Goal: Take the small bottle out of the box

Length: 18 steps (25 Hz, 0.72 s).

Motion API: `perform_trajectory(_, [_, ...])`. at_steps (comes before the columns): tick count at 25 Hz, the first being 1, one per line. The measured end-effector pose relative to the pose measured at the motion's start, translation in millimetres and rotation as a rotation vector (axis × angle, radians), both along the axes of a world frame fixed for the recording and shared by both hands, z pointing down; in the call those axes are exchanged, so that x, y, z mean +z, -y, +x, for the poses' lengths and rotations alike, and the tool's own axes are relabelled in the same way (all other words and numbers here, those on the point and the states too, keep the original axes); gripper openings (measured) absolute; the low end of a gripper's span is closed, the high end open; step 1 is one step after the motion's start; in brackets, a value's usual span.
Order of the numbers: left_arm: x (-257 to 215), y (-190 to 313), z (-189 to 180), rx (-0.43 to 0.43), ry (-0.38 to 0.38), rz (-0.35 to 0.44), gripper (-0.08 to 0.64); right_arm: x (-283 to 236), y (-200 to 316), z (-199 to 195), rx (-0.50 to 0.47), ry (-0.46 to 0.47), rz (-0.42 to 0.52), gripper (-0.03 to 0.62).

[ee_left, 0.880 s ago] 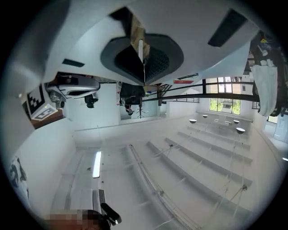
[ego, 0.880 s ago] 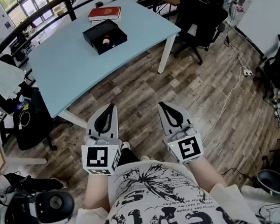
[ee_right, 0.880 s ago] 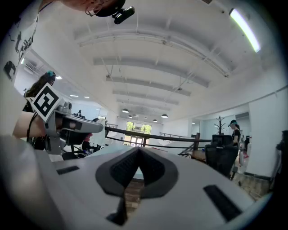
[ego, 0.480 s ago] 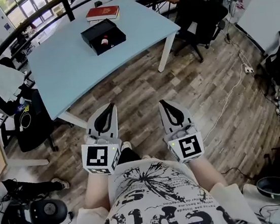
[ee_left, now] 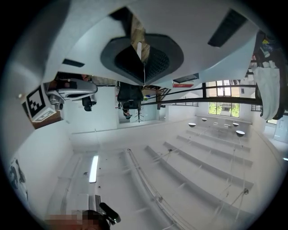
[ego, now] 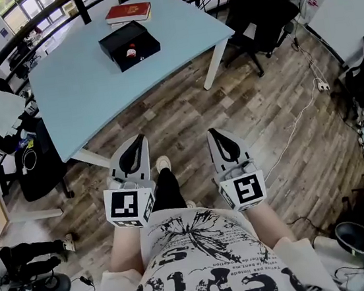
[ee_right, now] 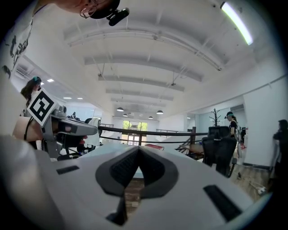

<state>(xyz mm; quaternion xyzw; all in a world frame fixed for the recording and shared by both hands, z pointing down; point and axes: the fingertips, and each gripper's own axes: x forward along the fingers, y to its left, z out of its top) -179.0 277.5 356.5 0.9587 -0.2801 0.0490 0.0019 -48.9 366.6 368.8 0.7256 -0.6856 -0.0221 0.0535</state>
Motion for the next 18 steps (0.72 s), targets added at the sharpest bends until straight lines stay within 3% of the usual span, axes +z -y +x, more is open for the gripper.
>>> perform_trajectory(7, [10.2, 72.4, 38.7, 0.043, -0.008, -0.022, 0.020, 7.1, 66.0, 33.7, 0.036, -0.024, -0.028, 0.009])
perform_trajectory(18, [-0.3, 257.9, 101.6, 0.080, -0.018, -0.029, 0.020, -7.8, 257.3, 92.5, 0.047, -0.047, -0.042, 0.009])
